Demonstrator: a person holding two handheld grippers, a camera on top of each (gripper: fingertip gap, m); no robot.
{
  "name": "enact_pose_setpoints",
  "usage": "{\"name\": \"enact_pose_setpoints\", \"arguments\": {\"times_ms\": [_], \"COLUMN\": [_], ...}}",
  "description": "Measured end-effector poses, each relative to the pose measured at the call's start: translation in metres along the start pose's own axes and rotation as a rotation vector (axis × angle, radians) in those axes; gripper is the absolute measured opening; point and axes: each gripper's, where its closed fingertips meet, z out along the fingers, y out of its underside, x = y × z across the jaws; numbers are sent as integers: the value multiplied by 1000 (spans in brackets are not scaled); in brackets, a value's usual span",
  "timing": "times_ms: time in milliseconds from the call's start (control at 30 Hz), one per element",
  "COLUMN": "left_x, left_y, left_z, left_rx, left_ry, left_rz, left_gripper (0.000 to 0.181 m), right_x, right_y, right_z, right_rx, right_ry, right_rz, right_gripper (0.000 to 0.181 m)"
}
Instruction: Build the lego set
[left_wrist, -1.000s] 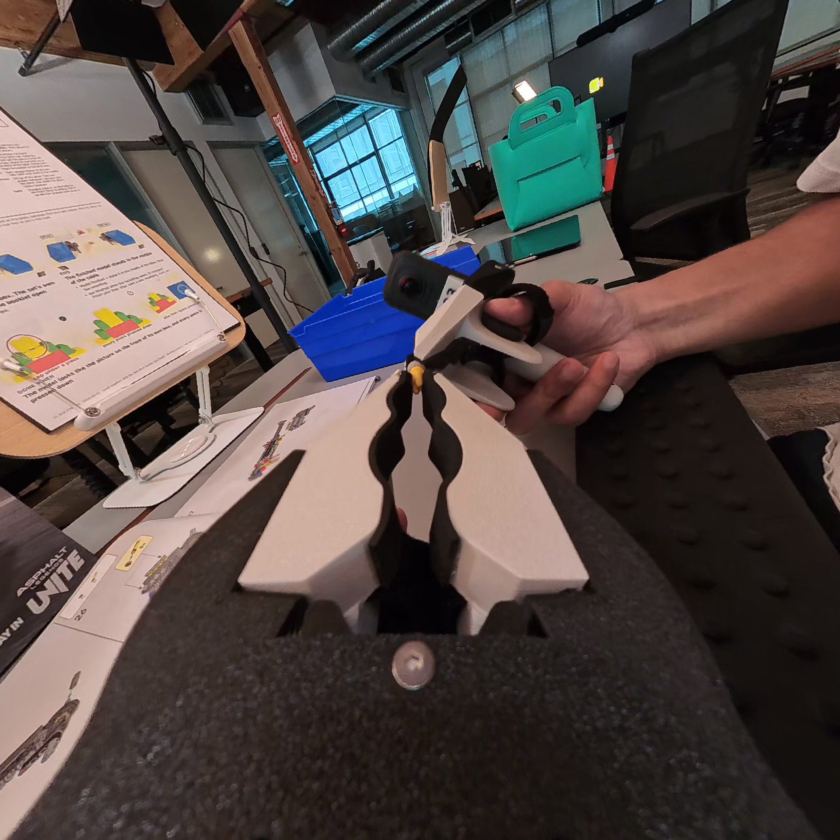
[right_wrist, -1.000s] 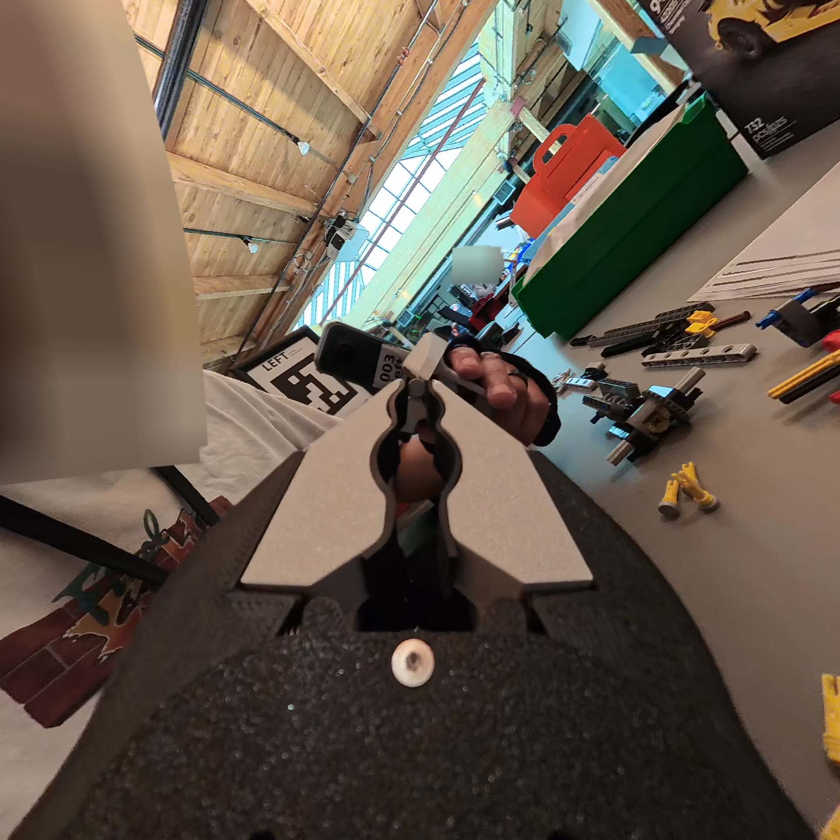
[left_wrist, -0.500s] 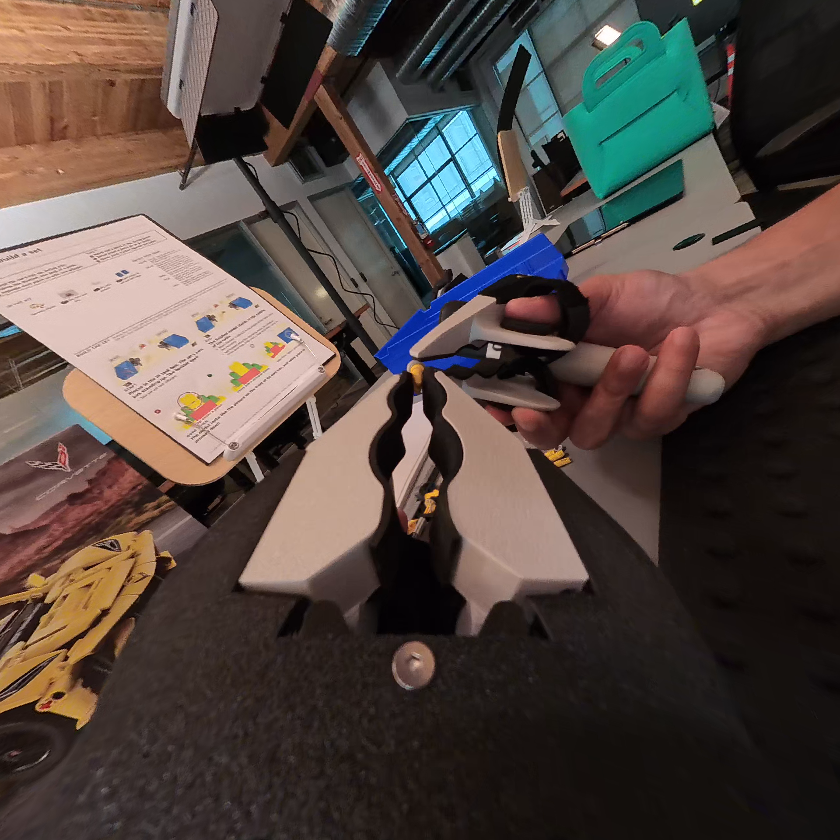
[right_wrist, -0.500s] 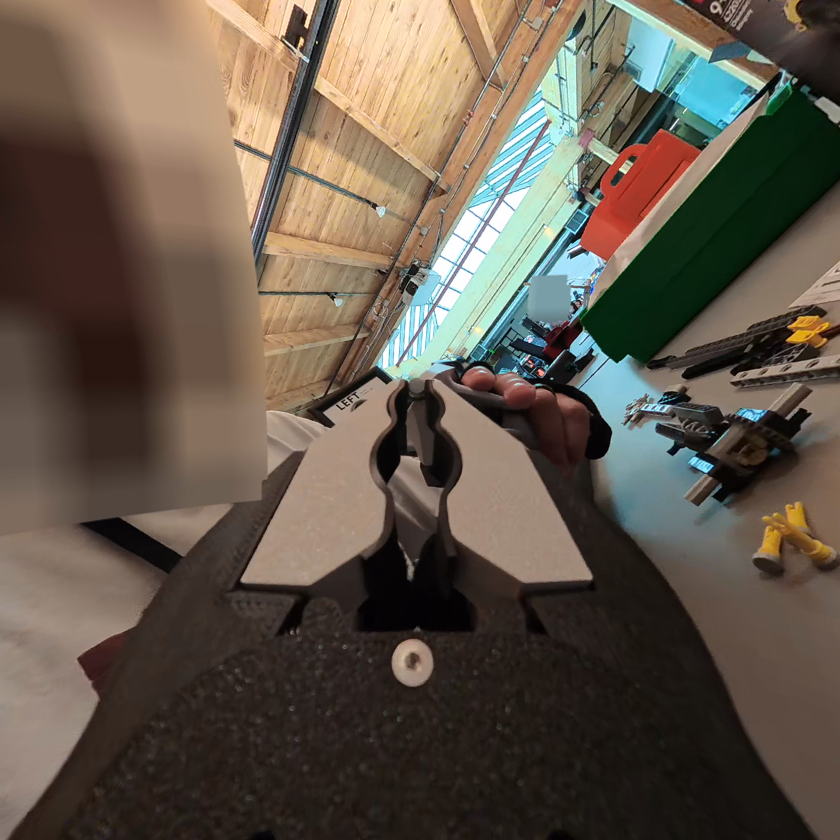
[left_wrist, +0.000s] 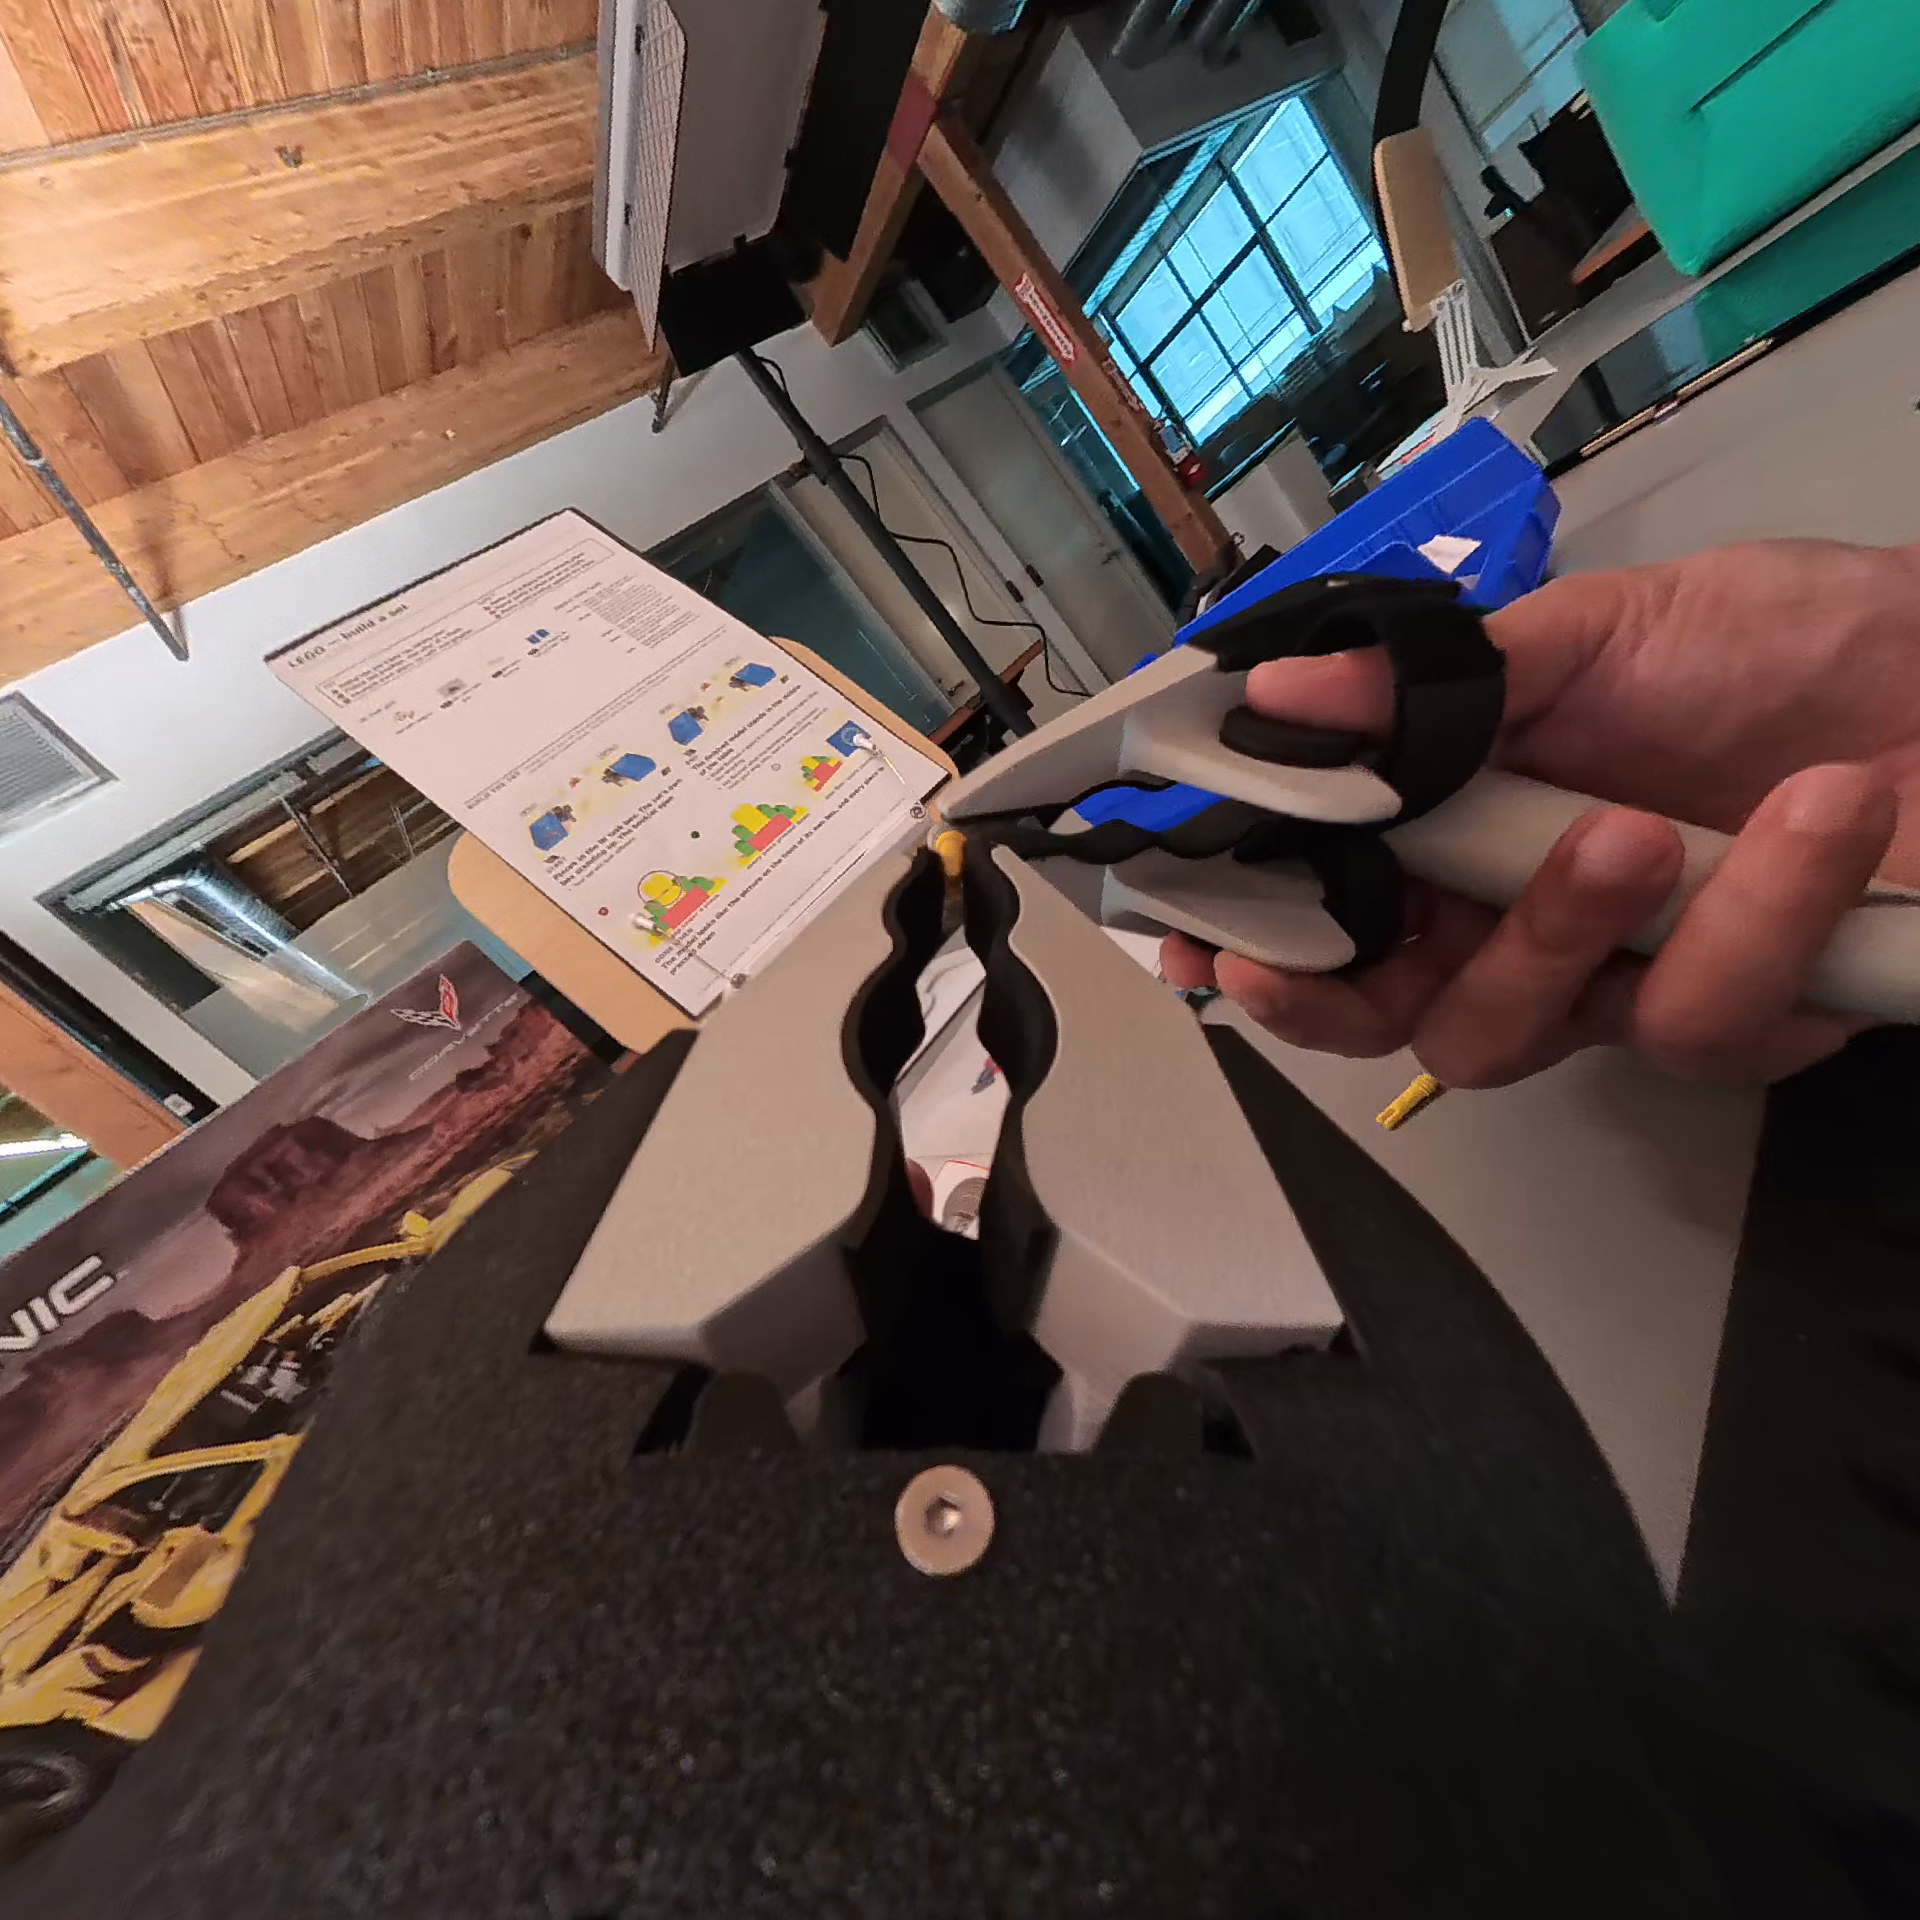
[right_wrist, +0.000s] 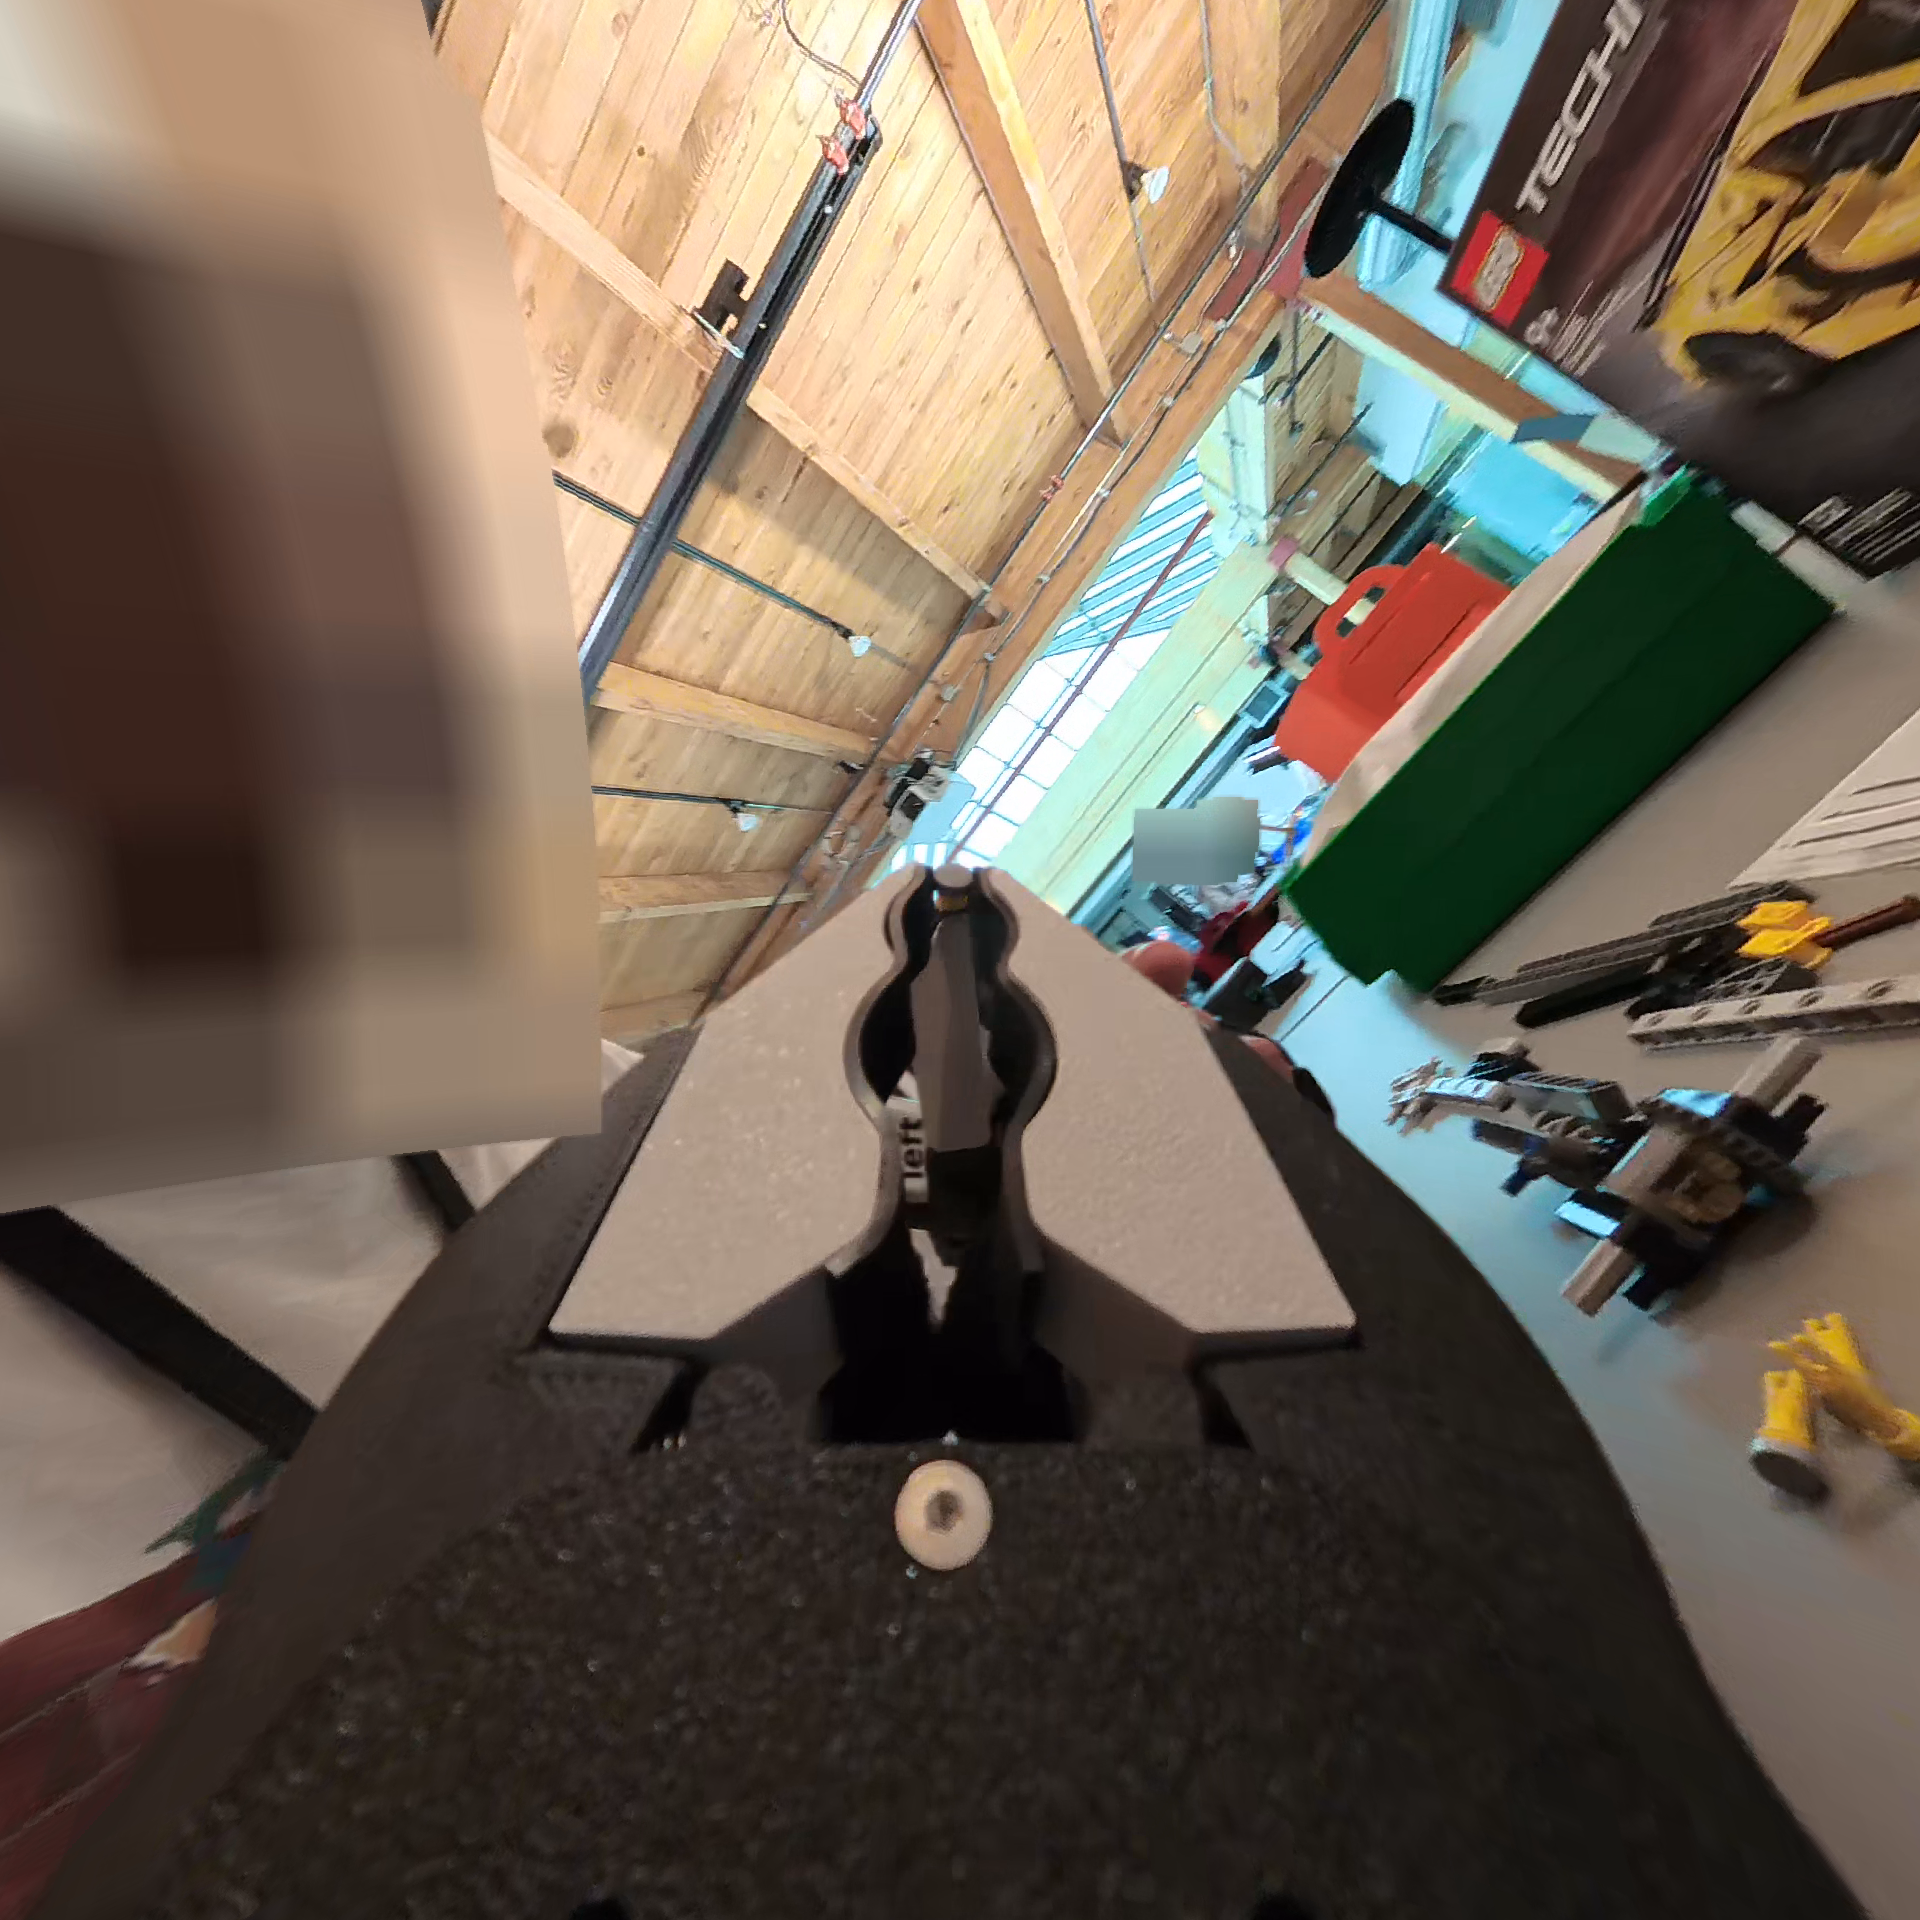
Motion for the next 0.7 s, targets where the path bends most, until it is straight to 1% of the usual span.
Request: {"name": "enact_pose_setpoints", "arguments": {"times_ms": [33, 200, 267, 333, 367, 500, 700], "left_x": [0, 4, 5, 5, 5, 3, 3], "left_y": [1, 1, 2, 5, 5, 6, 9], "left_z": [0, 0, 1, 3, 3, 3, 3], "left_rx": [-1, 26, 15, -9, -19, -35, -72], "left_ry": [10, 98, 95, 69, 51, 25, 5], "left_rz": [-21, -161, -146, -99, -72, -47, -10], "left_gripper": [3, 4, 4, 4, 3, 4, 4], "right_x": [1, 3, 4, 7, 7, 8, 11], "right_y": [0, 1, 1, 0, 0, -2, -2], "right_z": [0, -3, -5, -6, -6, -4, -5], "right_rx": [-3, -72, -61, -36, -31, -31, -55], "right_ry": [20, 136, 151, 159, 169, 235, 374], "right_rz": [-29, -249, -253, -222, -236, -369, -606], "right_gripper": [6, 7, 7, 7, 7, 6, 6]}}
